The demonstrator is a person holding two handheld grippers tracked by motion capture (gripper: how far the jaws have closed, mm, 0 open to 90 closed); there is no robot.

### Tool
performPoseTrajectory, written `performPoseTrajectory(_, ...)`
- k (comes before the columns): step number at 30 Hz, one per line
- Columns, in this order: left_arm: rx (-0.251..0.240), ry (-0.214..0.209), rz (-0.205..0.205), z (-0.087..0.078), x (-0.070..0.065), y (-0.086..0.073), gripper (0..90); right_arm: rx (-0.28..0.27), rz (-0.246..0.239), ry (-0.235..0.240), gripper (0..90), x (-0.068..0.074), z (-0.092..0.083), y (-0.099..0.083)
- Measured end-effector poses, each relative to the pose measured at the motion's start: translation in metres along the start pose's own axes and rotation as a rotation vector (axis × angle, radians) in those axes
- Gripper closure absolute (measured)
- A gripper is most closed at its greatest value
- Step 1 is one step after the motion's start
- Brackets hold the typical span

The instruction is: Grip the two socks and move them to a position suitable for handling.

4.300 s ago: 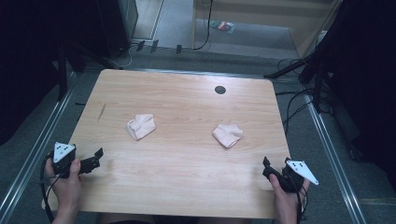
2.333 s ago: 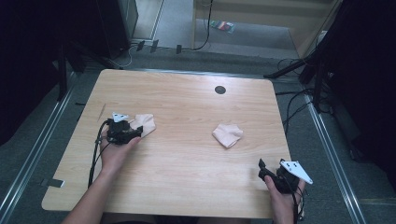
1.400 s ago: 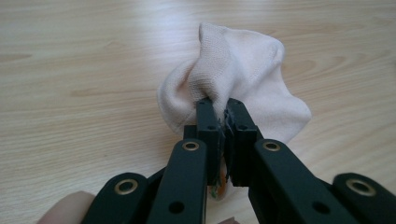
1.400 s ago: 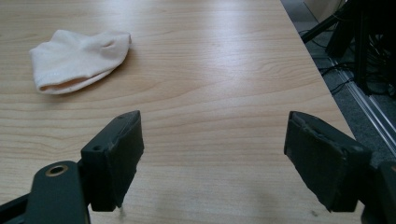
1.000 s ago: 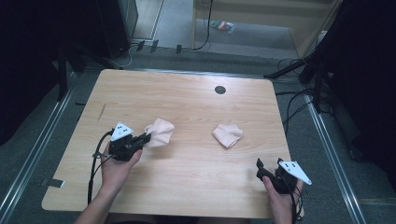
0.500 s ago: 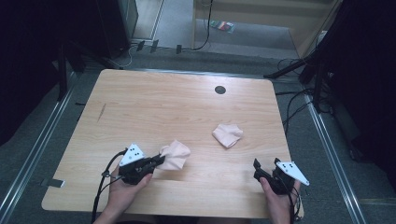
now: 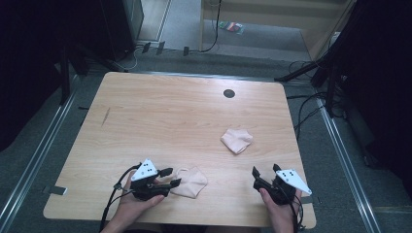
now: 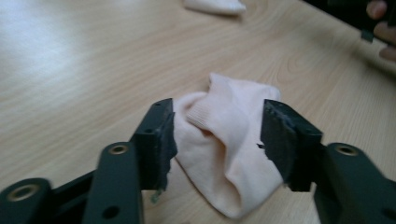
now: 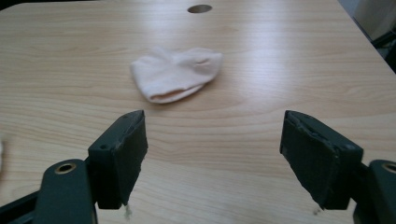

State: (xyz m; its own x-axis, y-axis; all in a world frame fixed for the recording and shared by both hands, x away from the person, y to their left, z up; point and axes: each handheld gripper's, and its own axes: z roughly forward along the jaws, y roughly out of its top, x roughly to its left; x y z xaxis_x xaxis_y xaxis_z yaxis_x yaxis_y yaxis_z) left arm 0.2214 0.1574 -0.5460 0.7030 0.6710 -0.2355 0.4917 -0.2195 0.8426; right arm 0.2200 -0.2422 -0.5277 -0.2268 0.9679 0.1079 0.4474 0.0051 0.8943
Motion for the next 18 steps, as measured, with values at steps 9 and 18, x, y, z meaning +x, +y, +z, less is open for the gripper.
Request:
performPoseTrajectory(9, -0.134, 0.119, -0.095, -0.034, 0.045, 0.002, 31.9, -0.02, -0.083, 0.103, 37.3, 0.052, 0.003, 0.017)
performPoseTrajectory(18, -0.163, 0.242, -0.187, -0.039, 0.071, -0.008, 31.3, 0.009, -0.194, 0.276, 50.7, 0.106, 0.024, 0.027)
